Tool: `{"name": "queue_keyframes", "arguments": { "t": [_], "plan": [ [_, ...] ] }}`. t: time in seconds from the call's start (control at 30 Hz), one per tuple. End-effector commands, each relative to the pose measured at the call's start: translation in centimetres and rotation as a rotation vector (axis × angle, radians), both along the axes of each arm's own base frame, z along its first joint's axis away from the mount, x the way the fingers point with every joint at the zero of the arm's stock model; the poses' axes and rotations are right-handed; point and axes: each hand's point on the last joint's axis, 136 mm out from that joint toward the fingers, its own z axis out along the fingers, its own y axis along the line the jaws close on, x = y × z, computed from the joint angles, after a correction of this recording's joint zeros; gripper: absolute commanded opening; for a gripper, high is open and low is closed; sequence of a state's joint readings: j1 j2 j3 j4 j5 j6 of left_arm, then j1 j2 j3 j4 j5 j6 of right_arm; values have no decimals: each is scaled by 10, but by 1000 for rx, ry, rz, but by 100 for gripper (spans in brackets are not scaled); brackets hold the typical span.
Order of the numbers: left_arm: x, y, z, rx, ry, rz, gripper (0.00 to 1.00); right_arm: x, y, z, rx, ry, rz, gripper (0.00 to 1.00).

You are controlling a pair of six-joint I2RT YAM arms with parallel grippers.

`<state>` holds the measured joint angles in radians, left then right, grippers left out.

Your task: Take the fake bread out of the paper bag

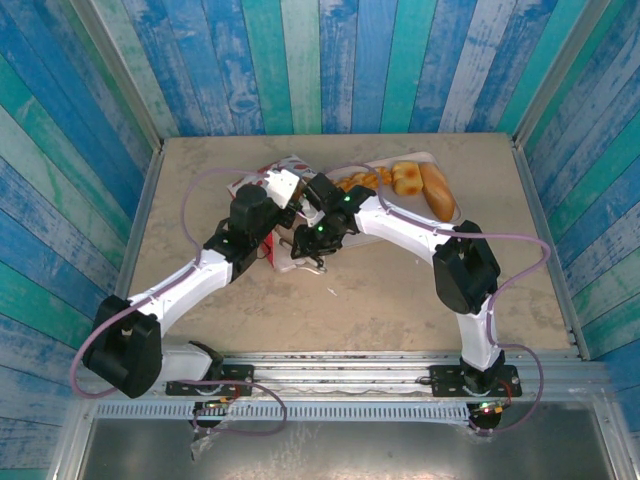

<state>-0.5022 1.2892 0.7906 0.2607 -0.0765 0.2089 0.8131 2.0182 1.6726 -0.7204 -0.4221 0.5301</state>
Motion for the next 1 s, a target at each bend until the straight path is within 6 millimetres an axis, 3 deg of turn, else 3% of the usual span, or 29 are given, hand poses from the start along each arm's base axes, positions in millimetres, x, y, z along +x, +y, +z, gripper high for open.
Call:
{"name": "queue_keyframes", "arguments": {
  "t": [0.0, 0.27, 0.63, 0.87, 0.97],
  "plan": [
    [5, -5, 29, -43, -61, -4, 0, 2, 1, 10, 10, -2, 17, 48],
    [5, -8, 28, -52, -55, -17, 0, 2, 9, 5, 28, 17, 48, 48],
    [2, -12, 31, -70, -55, -45, 0, 22, 20, 1, 26, -19, 22, 47],
    [3, -13, 30, -70, -55, -44, 0, 25, 26, 3, 54, -27, 19, 30],
    [3, -12, 30, -71, -56, -41, 0, 25, 26, 7, 67, -36, 13, 27]
  ]
}}
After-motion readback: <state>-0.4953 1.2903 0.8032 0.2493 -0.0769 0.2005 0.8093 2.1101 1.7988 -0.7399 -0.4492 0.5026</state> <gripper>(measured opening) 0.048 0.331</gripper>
